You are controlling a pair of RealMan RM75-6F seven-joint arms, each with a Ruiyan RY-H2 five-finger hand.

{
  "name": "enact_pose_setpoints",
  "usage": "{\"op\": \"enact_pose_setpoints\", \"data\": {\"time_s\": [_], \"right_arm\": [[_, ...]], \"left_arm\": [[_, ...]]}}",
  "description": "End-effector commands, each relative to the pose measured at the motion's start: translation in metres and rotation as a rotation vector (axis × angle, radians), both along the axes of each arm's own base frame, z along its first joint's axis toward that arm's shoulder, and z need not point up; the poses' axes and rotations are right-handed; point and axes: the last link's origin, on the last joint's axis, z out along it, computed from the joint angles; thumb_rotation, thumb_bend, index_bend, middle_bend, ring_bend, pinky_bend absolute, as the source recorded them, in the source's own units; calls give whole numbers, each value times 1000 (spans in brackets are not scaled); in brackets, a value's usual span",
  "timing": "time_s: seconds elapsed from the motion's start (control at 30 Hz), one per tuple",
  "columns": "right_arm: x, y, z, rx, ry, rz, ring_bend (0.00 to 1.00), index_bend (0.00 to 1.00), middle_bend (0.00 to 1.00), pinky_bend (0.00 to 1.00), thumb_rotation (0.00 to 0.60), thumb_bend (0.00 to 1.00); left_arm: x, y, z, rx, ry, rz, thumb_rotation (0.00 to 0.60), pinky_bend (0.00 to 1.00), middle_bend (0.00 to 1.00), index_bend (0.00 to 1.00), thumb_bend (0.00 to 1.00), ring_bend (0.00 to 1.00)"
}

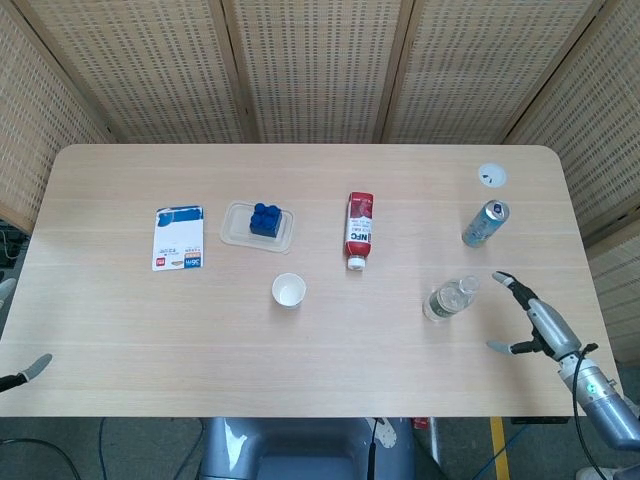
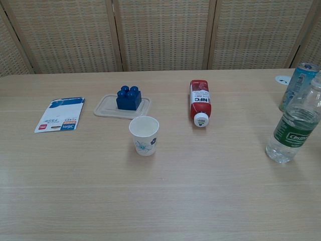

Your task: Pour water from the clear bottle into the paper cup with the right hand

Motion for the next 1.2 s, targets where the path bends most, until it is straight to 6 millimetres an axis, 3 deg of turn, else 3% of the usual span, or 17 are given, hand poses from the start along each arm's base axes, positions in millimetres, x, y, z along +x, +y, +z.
{"op": "enact_pose_setpoints", "data": {"time_s": [0.03,0.63,1.2], "right_arm": [[3,-13,-18,71,-23,25,0,0,0,0,600,0],[19,-55,-47,131,-96,-31,0,0,0,0,600,0],[26,-70,-63,150,-188,-76,0,0,0,0,600,0]], "left_arm": [[0,1,0,1,-1,3,600,0,0,0,170,0],[-4,10,-1,-11,-2,33,600,0,0,0,171,0],[-2,13,-4,-24,-1,38,600,0,0,0,170,0]]}}
